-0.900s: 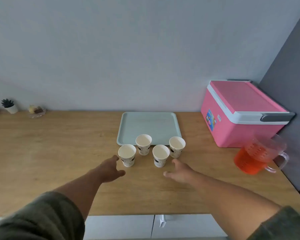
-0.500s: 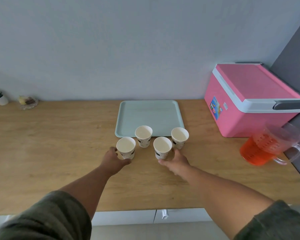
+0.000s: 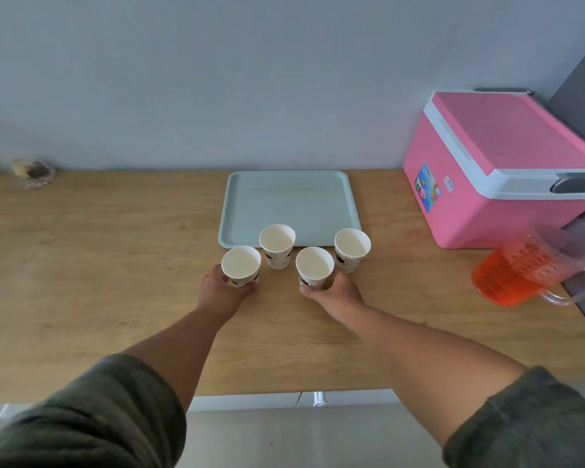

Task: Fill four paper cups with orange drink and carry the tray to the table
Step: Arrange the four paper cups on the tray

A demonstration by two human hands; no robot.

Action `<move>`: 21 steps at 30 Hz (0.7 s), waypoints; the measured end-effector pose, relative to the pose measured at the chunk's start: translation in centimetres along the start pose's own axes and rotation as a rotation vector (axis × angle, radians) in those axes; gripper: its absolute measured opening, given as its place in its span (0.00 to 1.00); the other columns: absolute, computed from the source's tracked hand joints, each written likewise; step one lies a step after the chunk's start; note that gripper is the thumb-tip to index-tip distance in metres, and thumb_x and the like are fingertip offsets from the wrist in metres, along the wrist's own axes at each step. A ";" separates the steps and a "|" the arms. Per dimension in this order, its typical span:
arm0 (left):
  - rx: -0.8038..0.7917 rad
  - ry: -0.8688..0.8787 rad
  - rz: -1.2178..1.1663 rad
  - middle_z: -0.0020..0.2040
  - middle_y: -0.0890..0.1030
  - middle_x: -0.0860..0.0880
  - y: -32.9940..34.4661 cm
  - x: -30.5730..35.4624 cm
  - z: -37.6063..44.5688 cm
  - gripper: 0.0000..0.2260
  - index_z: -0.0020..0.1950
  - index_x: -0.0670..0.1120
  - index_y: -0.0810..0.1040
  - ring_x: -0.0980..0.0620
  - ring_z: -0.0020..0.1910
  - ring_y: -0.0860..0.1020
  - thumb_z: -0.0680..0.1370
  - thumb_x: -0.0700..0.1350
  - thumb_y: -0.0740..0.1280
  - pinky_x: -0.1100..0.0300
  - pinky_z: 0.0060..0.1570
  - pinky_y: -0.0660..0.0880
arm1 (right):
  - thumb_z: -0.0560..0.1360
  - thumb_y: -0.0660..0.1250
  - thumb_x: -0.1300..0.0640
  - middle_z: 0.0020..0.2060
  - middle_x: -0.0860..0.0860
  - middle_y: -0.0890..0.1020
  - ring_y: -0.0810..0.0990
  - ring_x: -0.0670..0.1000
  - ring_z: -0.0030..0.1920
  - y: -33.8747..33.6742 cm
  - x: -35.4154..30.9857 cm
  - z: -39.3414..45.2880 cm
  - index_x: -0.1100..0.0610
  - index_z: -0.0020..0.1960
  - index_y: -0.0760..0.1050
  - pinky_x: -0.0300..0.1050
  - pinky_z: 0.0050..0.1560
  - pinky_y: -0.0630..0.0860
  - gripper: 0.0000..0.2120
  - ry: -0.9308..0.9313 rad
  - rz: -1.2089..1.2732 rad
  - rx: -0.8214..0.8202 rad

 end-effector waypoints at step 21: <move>-0.051 0.076 -0.027 0.53 0.84 0.55 -0.8 1.0 -4.9 0.32 0.63 0.54 0.78 0.55 0.54 0.81 0.61 0.57 0.82 0.54 0.53 0.78 | 0.70 0.80 0.40 0.57 0.44 0.82 0.81 0.50 0.58 -2.2 -1.1 -5.3 0.41 0.72 0.73 0.44 0.54 0.74 0.33 -0.102 -0.039 0.053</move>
Point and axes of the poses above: each hand's wrist, its own z-axis towards the middle knuckle, its own y-axis out of the palm, x = y × z, the point moved 4 cm from there along z, towards the middle knuckle
